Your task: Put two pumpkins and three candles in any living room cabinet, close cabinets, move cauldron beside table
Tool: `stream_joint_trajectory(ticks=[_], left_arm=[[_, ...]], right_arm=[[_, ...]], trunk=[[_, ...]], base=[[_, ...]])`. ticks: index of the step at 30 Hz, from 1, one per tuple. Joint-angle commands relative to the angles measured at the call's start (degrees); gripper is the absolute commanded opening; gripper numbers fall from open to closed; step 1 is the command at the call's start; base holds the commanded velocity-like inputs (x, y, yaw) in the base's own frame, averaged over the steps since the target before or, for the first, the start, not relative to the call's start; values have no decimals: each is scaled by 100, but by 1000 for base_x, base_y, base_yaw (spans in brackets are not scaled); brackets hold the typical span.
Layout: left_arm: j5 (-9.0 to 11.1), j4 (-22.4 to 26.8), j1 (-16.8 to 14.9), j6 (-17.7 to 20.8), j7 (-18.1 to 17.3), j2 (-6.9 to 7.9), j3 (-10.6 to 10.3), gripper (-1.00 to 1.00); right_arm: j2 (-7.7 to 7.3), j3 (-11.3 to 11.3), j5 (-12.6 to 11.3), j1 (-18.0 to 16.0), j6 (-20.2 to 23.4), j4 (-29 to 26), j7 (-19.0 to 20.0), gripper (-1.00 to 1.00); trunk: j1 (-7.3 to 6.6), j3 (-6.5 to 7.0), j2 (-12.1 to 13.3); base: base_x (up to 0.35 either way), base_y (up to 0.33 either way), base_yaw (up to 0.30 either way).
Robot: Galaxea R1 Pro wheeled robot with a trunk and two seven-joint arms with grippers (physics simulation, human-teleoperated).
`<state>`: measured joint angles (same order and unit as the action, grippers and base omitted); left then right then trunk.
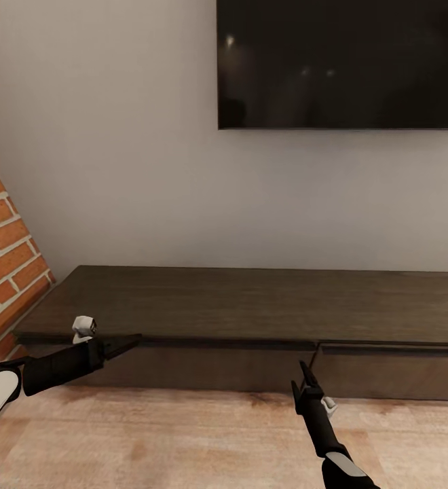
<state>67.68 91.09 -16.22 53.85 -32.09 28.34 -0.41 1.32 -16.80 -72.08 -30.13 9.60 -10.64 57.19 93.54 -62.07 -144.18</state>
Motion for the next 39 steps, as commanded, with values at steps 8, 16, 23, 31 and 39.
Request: stream_joint_trajectory(ticks=[8,16,23,31,39], left_arm=[[8,-3,-4,21,-32,2,-3,100],[8,-3,-4,21,-34,5,-3,100],[8,-5,-4,21,-28,2,-3,100],[8,-3,-4,21,-26,4,-3,100],[8,-4,-4,20,-25,3,-3,100]], right_arm=[[0,3,-52,-3,60,-14,28,100],[0,8,-37,-2,60,6,245,100],[0,10,-35,-3,60,38,299,100],[0,17,-34,-1,60,43,314,100],[0,18,-34,-4,60,44,312,100]], trunk=[[-1,-5,-2],[-1,-5,-2],[-1,-5,-2],[-1,-5,-2],[-1,-5,-2]], base=[[50,0,0],[41,0,0],[20,0,0],[62,0,0],[72,0,0]])
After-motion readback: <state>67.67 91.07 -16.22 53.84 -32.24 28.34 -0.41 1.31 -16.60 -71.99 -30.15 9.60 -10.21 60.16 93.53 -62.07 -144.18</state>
